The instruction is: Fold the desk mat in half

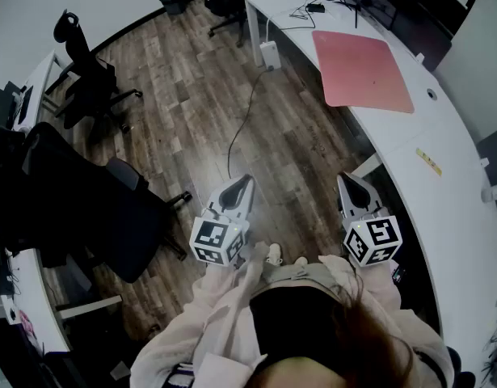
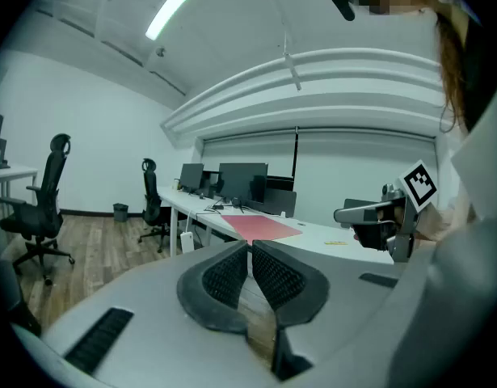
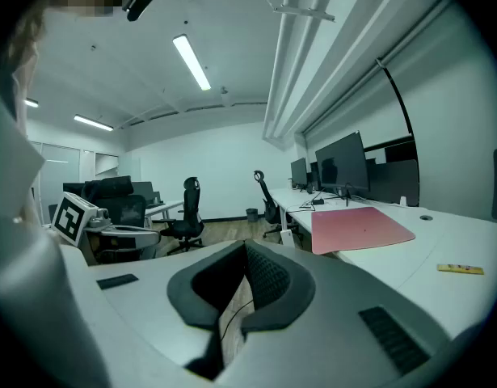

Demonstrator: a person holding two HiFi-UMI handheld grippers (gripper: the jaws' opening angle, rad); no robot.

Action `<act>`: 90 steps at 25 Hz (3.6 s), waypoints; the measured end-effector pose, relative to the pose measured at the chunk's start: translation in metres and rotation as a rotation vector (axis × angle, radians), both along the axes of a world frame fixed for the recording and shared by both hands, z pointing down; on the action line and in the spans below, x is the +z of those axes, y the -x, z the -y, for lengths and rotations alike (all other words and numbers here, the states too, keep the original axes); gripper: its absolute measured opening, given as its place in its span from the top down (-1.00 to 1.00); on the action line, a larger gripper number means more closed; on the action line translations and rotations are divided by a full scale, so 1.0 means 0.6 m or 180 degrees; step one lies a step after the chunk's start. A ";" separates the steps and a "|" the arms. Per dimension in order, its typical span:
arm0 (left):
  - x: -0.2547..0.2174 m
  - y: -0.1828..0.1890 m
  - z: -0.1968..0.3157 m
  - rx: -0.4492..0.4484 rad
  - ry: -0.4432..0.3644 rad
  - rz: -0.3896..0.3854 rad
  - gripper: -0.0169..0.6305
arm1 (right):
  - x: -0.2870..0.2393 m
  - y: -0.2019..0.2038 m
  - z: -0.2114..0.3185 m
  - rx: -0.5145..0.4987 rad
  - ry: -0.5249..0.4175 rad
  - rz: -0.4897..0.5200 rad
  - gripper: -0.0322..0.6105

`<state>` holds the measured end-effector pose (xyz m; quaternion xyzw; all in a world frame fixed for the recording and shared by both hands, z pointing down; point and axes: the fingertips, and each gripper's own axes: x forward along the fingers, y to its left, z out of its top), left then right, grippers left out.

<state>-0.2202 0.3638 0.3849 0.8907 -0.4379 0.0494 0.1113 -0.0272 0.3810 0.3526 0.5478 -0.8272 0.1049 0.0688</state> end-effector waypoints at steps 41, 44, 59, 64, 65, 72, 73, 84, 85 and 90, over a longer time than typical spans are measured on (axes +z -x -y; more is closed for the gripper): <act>0.015 -0.061 0.338 0.0062 0.0152 0.0056 0.82 | 0.018 -0.030 0.355 -0.0040 0.0148 -0.0008 0.86; 0.015 -0.074 0.380 0.0039 0.0169 0.0042 0.82 | 0.021 -0.044 0.399 -0.0051 0.0173 -0.0002 0.86; 0.048 -0.134 0.543 0.0035 0.0273 0.0037 0.82 | 0.051 -0.097 0.556 -0.0092 0.0309 0.0012 0.86; 0.063 -0.139 0.565 0.0036 0.0315 -0.0022 0.82 | 0.067 -0.098 0.587 -0.0089 0.0355 0.0022 0.86; 0.067 -0.140 0.568 0.0051 0.0332 -0.0021 0.82 | 0.070 -0.096 0.591 -0.0087 0.0372 0.0023 0.86; 0.081 -0.138 0.635 0.0215 0.0344 -0.0022 0.82 | 0.084 -0.084 0.645 -0.0003 0.0401 0.0010 0.86; 0.080 -0.138 0.652 0.0249 0.0337 -0.0014 0.82 | 0.083 -0.085 0.659 0.0033 0.0394 0.0012 0.86; 0.051 -0.136 0.850 0.0750 0.0256 0.0066 0.82 | 0.056 -0.066 0.823 0.0446 0.0327 0.0082 0.86; 0.050 -0.135 0.863 0.0795 0.0253 0.0078 0.82 | 0.056 -0.063 0.833 0.0476 0.0334 0.0083 0.86; 0.047 -0.134 0.922 0.0992 0.0290 0.0048 0.82 | 0.054 -0.054 0.877 0.0657 0.0365 0.0072 0.86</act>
